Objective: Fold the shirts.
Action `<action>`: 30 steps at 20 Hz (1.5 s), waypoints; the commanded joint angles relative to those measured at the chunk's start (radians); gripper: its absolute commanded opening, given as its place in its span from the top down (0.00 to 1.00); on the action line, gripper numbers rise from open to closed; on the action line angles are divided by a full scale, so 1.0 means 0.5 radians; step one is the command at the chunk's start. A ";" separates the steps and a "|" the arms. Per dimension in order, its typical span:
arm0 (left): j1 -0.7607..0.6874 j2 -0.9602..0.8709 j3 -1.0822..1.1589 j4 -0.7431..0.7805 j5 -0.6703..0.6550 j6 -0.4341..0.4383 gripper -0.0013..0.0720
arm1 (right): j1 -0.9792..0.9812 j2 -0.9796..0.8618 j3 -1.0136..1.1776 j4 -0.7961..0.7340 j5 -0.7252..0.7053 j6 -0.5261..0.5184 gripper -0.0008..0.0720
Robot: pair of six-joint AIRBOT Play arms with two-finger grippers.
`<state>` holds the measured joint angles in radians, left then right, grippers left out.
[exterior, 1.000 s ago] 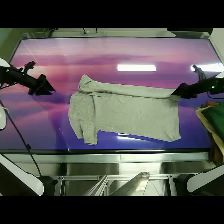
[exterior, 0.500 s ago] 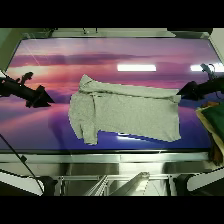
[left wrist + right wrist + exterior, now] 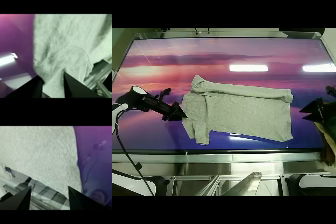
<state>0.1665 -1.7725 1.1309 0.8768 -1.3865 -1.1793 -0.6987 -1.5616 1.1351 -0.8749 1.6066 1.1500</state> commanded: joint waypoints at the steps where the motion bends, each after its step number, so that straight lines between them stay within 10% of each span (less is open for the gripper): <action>1: -0.043 -0.051 -0.111 -0.053 0.022 0.117 0.62 | -0.141 0.288 -0.372 -0.019 -0.237 0.011 0.31; 14: -0.043 -0.050 -0.077 -0.086 -0.059 0.129 0.63 | -0.053 0.273 -1.048 0.014 -0.694 -0.129 0.31; 16: -0.046 -0.050 -0.077 -0.091 -0.069 0.130 0.92 | 0.025 0.227 -1.048 0.224 -0.680 -0.213 0.31; 17: -0.047 -0.050 -0.078 -0.124 -0.082 0.163 0.95 | 0.078 0.201 -1.048 0.282 -0.651 -0.232 0.33; 19: -0.047 -0.050 -0.077 -0.256 -0.151 0.243 0.95 | 0.217 0.172 -1.048 0.404 -0.545 -0.298 0.89; 20: -0.047 -0.050 -0.077 -0.349 -0.183 0.286 0.95 | 0.294 0.176 -1.048 0.474 -0.495 -0.322 0.97; 30: 0.260 0.447 -0.067 -0.886 -0.095 0.373 0.95 | 0.191 0.320 -0.489 0.606 -0.494 -0.124 0.97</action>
<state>0.2398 -1.6199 1.0950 0.5064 -1.5116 -1.0004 -0.5907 -1.3872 0.7891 -0.5922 1.3712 1.0447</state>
